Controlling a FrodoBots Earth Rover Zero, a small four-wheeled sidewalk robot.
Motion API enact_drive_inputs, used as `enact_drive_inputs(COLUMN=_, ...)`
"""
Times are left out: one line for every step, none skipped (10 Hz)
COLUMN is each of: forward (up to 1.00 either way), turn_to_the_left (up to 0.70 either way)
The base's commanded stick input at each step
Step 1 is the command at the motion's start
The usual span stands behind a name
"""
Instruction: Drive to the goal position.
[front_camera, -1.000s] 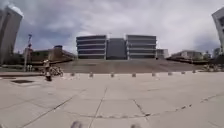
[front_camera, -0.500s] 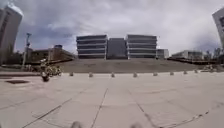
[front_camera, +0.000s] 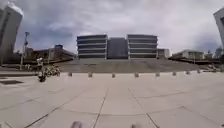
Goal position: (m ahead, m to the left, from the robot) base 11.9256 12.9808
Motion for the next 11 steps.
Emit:
enact_drive_inputs(forward=0.70, turn_to_the_left=0.00)
enact_drive_inputs(forward=0.70, turn_to_the_left=0.00)
enact_drive_inputs(forward=0.70, turn_to_the_left=0.00)
enact_drive_inputs(forward=0.70, turn_to_the_left=0.00)
enact_drive_inputs(forward=0.70, turn_to_the_left=0.00)
enact_drive_inputs(forward=0.70, turn_to_the_left=0.00)
enact_drive_inputs(forward=0.70, turn_to_the_left=0.00)
enact_drive_inputs(forward=0.70, turn_to_the_left=0.00)
enact_drive_inputs(forward=0.70, turn_to_the_left=0.00)
enact_drive_inputs(forward=0.70, turn_to_the_left=0.00)
enact_drive_inputs(forward=0.70, turn_to_the_left=0.00)
